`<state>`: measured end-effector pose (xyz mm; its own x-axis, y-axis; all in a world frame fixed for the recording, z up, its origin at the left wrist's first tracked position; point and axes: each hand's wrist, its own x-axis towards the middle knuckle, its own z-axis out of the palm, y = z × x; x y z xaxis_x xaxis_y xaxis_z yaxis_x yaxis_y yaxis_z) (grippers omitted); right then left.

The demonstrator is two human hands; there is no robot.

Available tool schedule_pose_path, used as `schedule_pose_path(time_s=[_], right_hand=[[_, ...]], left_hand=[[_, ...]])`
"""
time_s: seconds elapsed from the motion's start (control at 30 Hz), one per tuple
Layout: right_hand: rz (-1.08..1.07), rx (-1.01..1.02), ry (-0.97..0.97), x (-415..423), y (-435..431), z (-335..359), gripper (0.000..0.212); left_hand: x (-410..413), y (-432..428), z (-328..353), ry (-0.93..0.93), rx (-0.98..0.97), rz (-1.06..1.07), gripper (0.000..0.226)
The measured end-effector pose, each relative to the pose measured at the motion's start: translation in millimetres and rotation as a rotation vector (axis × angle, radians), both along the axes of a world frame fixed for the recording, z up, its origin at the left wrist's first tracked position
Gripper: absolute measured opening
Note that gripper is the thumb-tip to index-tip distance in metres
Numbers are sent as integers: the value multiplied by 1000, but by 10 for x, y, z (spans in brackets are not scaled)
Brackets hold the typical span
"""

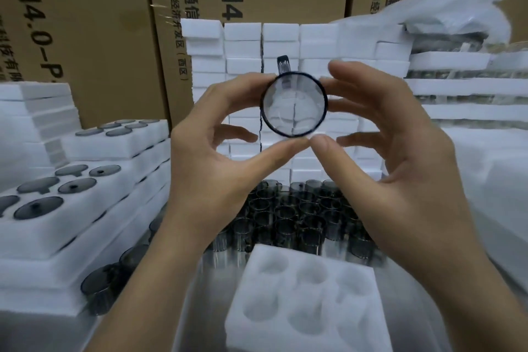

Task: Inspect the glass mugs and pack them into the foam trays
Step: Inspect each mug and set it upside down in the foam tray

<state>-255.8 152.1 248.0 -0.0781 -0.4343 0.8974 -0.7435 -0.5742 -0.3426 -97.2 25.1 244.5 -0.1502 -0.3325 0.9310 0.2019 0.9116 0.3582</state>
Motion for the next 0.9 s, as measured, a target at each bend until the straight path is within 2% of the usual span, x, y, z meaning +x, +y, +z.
schedule_pose_path(time_s=[0.03,0.1,0.17,0.23,0.33,0.5,0.6,0.7,0.8,0.87,0.9], right_hand=[[-8,3,3,-13,-1,-3,58],[-45,19,30,-33,-9,-9,62],[-70,19,68,-28,-32,-18,64],[-86,3,102,-4,-61,-30,63],[-102,-14,99,16,-93,-42,61],[-183,-69,115,14,-94,-37,63],[-277,-116,121,11,-111,-47,70],[-307,-205,38,20,-133,-74,62],[-90,-142,-266,88,-162,-94,56],[265,21,-566,160,-186,-85,53],[444,127,-695,201,-203,-87,53]], left_hand=[[-17,9,10,37,110,-105,50],[-57,72,53,92,450,-404,45],[-106,153,79,87,849,-785,50],[-145,195,79,81,1145,-1101,58],[-203,220,51,88,1300,-1254,63],[-236,205,3,82,1289,-1211,62],[-251,247,0,22,1112,-1003,59],[-238,299,44,-1,865,-758,49],[-185,271,66,58,663,-476,39],[-146,202,56,79,560,-376,40],[-123,175,57,60,516,-395,43]])
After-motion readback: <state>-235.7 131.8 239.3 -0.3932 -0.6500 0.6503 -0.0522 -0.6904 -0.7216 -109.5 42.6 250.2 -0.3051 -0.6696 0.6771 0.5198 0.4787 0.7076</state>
